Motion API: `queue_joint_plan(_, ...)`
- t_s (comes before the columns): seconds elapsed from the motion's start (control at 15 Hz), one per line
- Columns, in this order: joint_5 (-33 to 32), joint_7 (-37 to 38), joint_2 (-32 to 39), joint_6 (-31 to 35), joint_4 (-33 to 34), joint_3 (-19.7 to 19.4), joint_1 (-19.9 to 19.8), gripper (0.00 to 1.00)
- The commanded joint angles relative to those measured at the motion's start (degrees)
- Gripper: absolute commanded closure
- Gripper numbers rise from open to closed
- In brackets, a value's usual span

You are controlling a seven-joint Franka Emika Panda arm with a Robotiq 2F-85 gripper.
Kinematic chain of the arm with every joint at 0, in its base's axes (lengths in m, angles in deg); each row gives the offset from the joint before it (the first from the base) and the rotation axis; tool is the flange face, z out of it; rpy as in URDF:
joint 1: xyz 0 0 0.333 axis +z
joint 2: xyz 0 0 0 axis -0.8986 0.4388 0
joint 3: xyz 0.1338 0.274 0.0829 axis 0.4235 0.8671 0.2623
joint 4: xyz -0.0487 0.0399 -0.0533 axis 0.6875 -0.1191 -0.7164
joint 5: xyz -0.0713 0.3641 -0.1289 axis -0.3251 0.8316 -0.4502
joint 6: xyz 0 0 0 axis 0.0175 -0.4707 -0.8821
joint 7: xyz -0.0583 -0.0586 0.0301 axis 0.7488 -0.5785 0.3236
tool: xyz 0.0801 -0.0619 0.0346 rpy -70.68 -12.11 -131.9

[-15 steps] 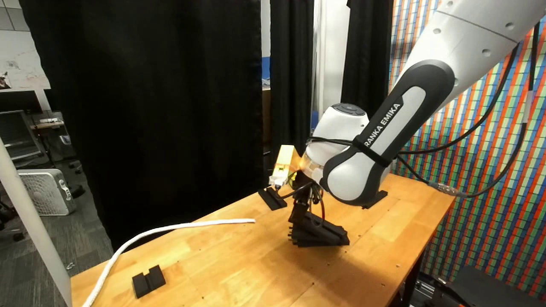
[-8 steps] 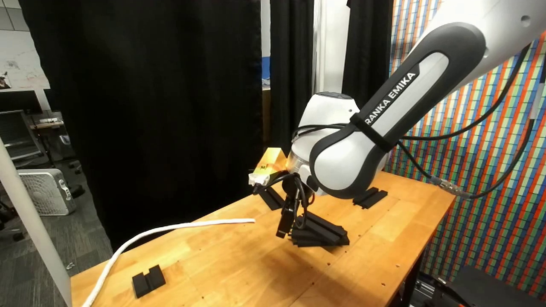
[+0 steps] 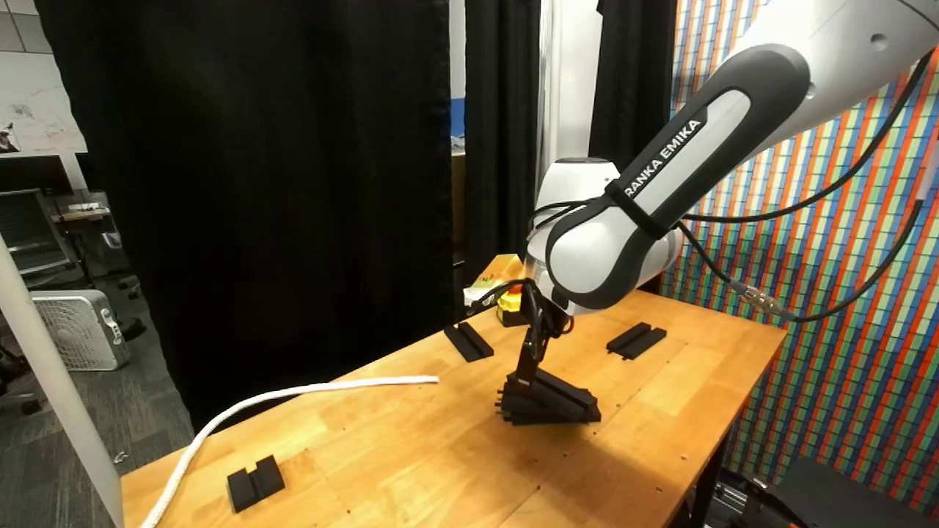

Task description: Put the black objects in a line

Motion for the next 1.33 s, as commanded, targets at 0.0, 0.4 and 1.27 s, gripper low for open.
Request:
queue_joint_plan(0.0, 2.2, 2.6, 0.4, -2.1, 1.3, 3.9, -3.2, 0.0)
queue_joint_plan(0.4, 6.3, 1.9, 2.2, -1.6, 0.8, 5.1, -5.1, 0.0)
queue_joint_plan(1.27, 10.7, 2.1, 4.8, -1.4, 0.8, 5.4, -7.1, 0.0)
